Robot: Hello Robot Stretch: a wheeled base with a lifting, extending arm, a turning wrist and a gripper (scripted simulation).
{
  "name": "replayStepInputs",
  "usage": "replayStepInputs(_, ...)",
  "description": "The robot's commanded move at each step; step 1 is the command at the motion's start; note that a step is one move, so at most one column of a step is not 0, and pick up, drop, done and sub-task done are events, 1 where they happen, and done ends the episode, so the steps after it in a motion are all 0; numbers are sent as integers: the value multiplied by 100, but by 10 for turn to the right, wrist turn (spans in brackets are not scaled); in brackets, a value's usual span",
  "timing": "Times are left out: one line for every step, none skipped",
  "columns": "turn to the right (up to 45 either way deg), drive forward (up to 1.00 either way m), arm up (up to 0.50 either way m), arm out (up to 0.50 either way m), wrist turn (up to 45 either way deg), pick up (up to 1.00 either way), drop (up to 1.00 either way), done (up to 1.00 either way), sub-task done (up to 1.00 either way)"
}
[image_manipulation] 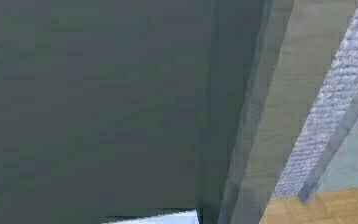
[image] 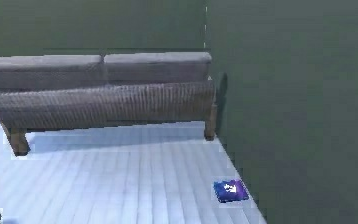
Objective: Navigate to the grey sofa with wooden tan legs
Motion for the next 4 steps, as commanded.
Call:
replayStepInputs(0, 35, 0, 0, 0, 0, 0, 0, 0)
replayStepInputs(-330, 0, 0, 0, 0, 0, 0, 0, 0)
replayStepInputs(0, 35, 0, 0, 0, 0, 0, 0, 0)
replayStepInputs(0, 50, 0, 0, 0, 0, 0, 0, 0)
